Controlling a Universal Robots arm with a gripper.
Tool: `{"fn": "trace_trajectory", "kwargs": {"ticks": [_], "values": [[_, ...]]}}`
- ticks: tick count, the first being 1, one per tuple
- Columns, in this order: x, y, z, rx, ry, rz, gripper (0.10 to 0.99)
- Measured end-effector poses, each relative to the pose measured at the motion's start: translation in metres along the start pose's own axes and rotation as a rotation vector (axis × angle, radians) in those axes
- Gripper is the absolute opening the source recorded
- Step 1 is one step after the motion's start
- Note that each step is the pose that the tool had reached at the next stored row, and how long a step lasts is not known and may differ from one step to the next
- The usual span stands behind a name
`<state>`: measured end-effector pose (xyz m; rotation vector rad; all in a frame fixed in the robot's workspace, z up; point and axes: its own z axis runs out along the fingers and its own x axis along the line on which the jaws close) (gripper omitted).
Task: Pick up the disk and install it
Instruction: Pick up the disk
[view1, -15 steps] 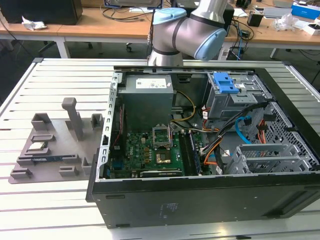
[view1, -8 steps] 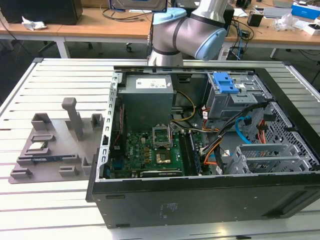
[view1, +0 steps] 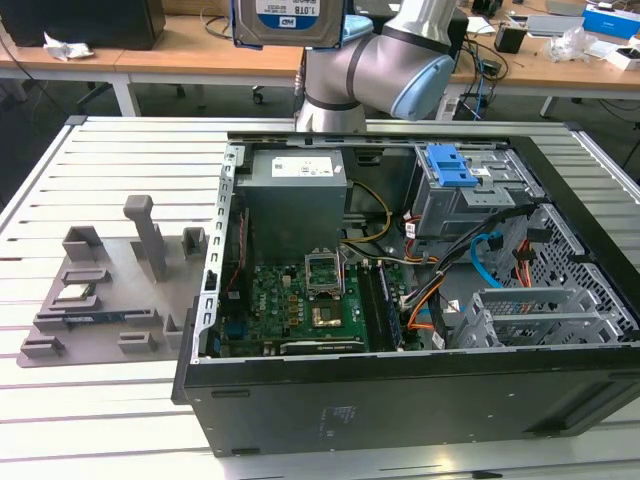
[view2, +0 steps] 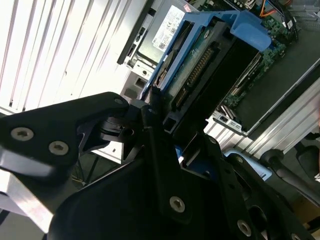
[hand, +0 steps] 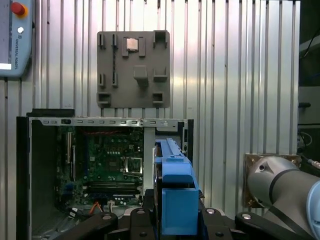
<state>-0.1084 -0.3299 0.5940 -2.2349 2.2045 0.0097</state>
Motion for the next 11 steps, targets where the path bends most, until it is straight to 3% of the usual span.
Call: {"fn": "trace_trajectory", "kwargs": {"ticks": [11], "values": [[0.0, -0.0015, 0.0055, 0.0, 0.0, 0.0, 0.365]]}}
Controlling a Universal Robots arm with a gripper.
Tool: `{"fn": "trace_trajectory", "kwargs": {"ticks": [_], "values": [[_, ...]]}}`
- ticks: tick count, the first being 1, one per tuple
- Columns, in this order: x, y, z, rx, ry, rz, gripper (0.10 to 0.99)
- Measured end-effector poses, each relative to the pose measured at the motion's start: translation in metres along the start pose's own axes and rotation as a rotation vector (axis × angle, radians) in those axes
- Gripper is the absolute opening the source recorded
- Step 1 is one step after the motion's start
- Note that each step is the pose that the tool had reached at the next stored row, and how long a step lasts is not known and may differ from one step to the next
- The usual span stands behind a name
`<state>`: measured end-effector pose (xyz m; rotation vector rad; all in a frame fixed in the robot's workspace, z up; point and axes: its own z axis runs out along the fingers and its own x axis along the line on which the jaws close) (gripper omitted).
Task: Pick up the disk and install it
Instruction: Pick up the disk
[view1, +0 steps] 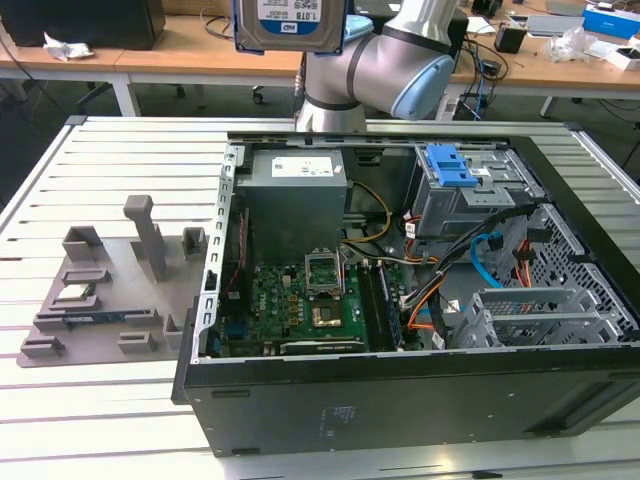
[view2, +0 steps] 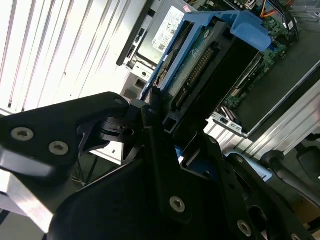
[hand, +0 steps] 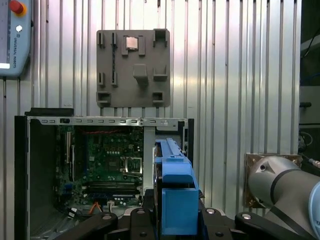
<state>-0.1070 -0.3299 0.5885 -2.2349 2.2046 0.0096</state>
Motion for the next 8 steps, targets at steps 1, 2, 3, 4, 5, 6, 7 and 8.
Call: {"fn": "trace_trajectory", "kwargs": {"ticks": [1, 2, 3, 4, 5, 6, 7, 8], "values": [[0.0, 0.0, 0.0005, 0.0, -0.0001, 0.0, 0.365], [0.0, -0.0002, 0.0012, 0.0, 0.0, 0.0, 0.365], [0.0, -0.0003, 0.0017, 0.0, -0.0001, 0.0, 0.365], [0.0, -0.0006, 0.002, 0.0, 0.0004, 0.0, 0.365], [0.0, -0.0006, 0.0025, 0.0, 0.0008, 0.0, 0.365], [0.0, -0.0006, 0.0031, 0.0, 0.0011, 0.0, 0.365], [0.0001, -0.0006, 0.0035, 0.0, 0.001, 0.0, 0.365], [0.0001, -0.0007, 0.0038, 0.0, 0.0011, 0.0, 0.365]]}}
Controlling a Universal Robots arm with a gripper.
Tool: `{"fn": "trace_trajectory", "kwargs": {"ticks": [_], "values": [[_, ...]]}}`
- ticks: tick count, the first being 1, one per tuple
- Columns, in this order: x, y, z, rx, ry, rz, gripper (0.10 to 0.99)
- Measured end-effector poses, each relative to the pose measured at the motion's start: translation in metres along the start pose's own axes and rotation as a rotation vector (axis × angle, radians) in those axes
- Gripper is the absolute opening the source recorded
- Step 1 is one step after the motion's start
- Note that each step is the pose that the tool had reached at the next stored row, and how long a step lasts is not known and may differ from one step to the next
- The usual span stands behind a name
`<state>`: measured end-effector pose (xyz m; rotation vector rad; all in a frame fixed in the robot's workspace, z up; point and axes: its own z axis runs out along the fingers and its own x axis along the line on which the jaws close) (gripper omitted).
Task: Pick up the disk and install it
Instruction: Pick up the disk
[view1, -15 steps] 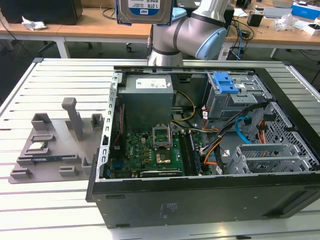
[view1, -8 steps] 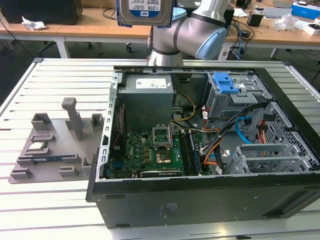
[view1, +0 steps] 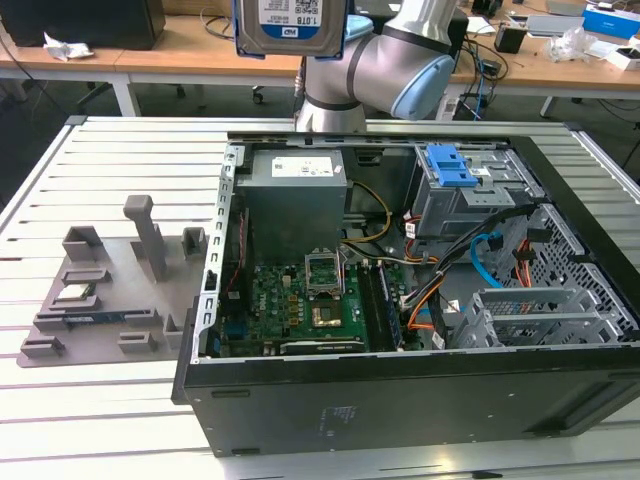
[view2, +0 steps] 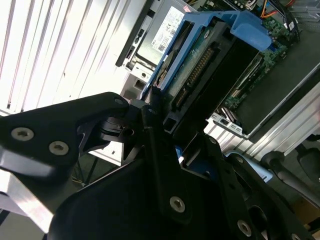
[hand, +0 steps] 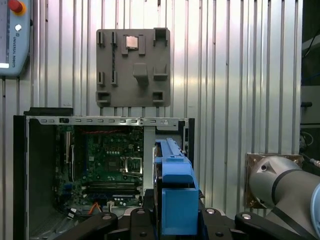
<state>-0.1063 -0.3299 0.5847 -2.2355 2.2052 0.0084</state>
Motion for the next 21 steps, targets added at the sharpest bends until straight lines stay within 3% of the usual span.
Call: {"fn": "trace_trajectory", "kwargs": {"ticks": [11, 21], "values": [[0.0, -0.001, 0.0089, 0.0, 0.0008, 0.0, 0.365], [0.0001, -0.0014, 0.0217, 0.0, 0.0008, 0.0, 0.365]]}}
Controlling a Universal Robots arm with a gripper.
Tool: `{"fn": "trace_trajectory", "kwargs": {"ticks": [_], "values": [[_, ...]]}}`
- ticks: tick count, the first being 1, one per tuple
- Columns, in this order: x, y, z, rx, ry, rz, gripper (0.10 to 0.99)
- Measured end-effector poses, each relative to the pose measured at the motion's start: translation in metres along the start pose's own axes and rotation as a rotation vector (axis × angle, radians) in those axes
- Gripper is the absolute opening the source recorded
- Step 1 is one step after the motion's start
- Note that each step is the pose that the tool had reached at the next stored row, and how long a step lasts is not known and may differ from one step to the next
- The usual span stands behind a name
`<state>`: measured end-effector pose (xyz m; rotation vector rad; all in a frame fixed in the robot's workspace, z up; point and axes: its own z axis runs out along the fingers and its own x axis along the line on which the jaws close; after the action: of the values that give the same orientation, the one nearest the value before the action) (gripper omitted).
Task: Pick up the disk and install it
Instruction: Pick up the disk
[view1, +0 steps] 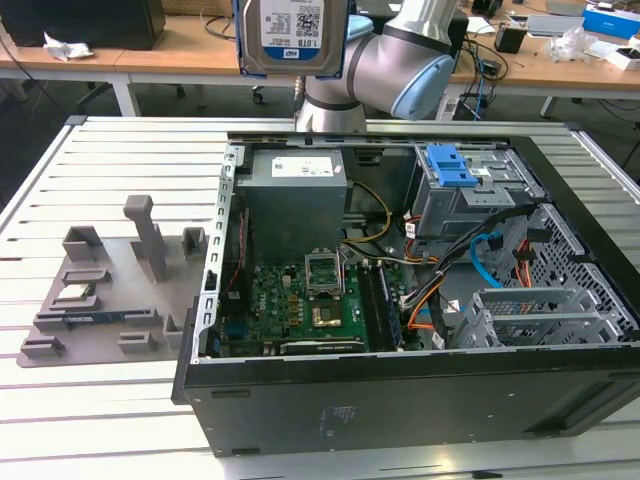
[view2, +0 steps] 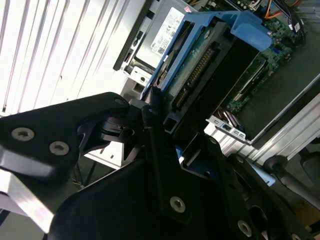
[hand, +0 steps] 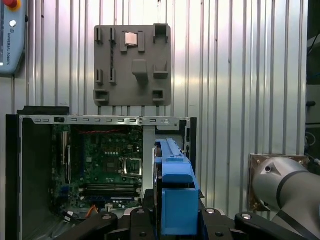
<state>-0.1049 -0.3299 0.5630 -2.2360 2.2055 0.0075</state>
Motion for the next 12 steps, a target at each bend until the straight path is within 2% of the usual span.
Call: {"fn": "trace_trajectory", "kwargs": {"ticks": [12], "values": [[0.0002, -0.0003, 0.0251, 0.0, 0.0003, 0.0, 0.365]]}}
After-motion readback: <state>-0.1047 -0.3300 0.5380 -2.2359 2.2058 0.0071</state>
